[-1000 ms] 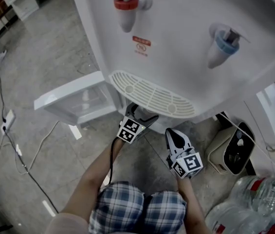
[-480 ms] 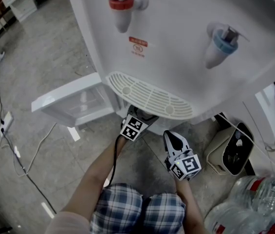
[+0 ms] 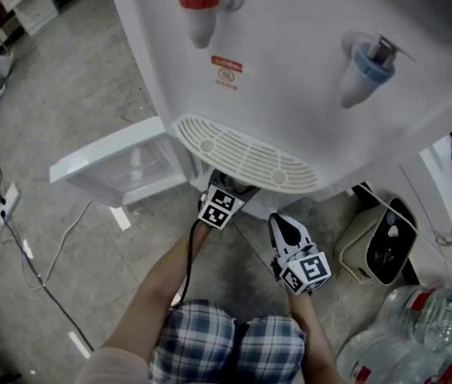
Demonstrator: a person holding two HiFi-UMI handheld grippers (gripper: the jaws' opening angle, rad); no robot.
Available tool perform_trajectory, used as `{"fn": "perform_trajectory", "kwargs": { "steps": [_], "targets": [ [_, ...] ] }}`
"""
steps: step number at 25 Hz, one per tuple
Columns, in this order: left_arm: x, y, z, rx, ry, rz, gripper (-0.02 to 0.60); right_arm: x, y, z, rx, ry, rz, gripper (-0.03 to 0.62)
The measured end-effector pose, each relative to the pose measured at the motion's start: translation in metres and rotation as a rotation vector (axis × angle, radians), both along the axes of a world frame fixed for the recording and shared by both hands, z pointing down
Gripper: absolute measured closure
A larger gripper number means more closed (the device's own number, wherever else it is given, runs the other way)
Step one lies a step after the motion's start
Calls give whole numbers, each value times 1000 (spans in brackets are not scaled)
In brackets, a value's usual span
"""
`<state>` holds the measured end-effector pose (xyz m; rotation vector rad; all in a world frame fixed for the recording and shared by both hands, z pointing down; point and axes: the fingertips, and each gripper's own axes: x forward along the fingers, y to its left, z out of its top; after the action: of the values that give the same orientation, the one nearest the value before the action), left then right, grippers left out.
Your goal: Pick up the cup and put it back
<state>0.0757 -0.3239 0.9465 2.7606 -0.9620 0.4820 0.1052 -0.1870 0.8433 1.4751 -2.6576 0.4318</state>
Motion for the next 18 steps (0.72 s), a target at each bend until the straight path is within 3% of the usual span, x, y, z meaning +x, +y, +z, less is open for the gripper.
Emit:
{"fn": "perform_trajectory", "kwargs": {
  "steps": [9,18],
  "targets": [
    [-19,25,-38,38,58,20,158,0,0,-1,0,0,2,577],
    [-75,70,-94,116,77,11,158,-5,-4,1,3,-4,-9,577]
  ]
}}
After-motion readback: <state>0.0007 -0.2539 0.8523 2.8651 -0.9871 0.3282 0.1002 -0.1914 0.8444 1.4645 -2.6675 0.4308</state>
